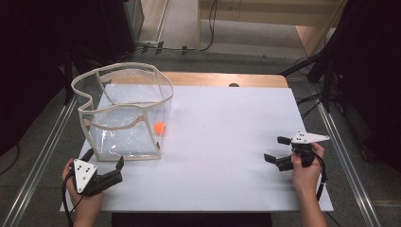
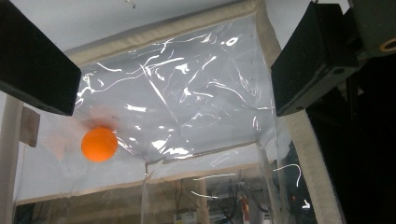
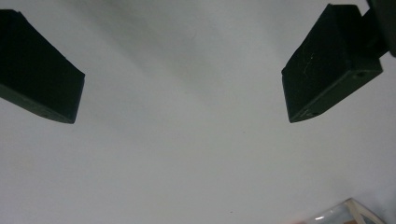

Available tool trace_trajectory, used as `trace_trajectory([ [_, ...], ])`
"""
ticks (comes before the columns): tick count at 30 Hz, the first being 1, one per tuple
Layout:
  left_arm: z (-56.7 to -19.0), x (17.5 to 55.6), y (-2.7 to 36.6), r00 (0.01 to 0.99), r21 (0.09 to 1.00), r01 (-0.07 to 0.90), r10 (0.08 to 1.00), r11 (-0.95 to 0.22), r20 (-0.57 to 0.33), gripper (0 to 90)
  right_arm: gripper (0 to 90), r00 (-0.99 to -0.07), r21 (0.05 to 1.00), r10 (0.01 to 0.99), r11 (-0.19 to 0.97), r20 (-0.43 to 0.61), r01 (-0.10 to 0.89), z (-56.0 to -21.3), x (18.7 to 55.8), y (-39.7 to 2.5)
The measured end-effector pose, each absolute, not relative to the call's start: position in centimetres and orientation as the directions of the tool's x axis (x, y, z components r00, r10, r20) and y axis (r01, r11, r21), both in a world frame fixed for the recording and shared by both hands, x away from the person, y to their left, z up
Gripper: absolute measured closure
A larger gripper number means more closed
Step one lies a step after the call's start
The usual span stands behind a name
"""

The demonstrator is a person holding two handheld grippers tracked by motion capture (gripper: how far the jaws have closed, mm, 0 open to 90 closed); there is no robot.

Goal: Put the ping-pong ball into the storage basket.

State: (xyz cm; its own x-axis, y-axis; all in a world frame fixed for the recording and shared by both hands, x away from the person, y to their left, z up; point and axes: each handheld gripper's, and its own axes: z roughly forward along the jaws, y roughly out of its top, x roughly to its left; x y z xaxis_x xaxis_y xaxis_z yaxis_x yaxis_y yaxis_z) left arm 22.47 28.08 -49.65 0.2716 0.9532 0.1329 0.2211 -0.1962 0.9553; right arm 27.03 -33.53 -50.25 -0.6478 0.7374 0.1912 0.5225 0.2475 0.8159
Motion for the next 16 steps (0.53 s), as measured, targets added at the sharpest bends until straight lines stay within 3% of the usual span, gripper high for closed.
trace_trajectory([
  [16,-49.7,22.5,27.9,0.281,0.953,0.221,0.949,-0.206,0.14,2.1,0.0,-0.643,0.89,0.747,0.163,0.17,0.425,-50.5,24.8,-34.9],
])
